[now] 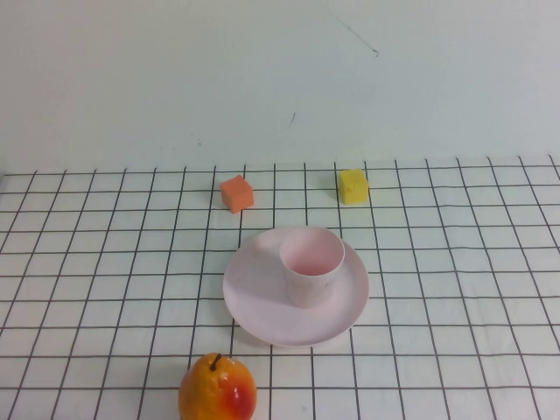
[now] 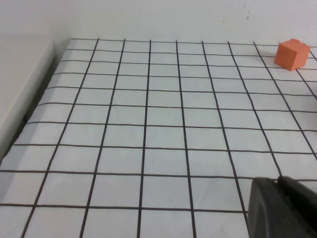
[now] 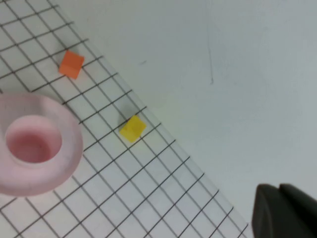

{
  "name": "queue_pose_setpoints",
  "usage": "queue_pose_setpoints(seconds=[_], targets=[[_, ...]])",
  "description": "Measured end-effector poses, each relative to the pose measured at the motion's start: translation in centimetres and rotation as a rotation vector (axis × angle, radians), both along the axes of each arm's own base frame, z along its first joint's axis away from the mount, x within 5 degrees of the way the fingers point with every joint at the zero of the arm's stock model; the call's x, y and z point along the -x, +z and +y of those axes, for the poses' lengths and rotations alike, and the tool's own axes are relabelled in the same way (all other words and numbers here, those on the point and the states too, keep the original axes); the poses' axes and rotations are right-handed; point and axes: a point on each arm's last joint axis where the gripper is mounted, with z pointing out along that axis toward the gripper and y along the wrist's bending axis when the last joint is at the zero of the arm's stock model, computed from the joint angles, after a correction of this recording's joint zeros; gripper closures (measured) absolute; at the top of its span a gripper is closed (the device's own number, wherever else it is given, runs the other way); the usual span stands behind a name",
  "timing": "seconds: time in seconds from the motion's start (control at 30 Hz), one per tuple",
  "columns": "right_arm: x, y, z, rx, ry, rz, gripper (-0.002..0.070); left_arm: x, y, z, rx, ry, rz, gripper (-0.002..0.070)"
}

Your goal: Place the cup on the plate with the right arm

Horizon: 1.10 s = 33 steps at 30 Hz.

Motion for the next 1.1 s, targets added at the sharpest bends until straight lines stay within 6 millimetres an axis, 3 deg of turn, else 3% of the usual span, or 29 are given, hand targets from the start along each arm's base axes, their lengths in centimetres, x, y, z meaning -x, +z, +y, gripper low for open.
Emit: queue_pose_setpoints(seconds=[0.13, 0.27, 0.53, 0.77, 0.87, 0.97, 1.1], targets=[[1.9, -1.7, -1.1, 0.006, -0.029, 0.070, 0.0677, 0.0, 0.0, 0.0, 0.000, 0.000, 0.000, 0.0678], [2.4, -3.9, -1.4, -0.007, -0.082, 0.160, 0.0677, 0.0, 0.0, 0.0, 0.000, 0.000, 0.000, 0.0678], [1.2, -7.4, -0.7, 0.039, -0.109, 0.277, 0.0677, 0.0, 0.0, 0.0, 0.000, 0.000, 0.000, 0.0678], [-1.2, -10.0, 0.6, 0.098, -0.104, 0.351, 0.0677, 0.0, 0.0, 0.0, 0.000, 0.000, 0.000, 0.0678], [-1.2, -11.0, 0.6, 0.121, -0.099, 0.378, 0.0677, 0.0, 0.0, 0.0, 0.000, 0.000, 0.000, 0.0678], [-0.7, -11.8, 0.5, 0.087, -0.081, 0.329, 0.0678, 0.0, 0.0, 0.0, 0.000, 0.000, 0.000, 0.0678], [0.4, -12.7, 0.2, -0.042, -0.036, 0.125, 0.0678, 0.0, 0.0, 0.0, 0.000, 0.000, 0.000, 0.0678]])
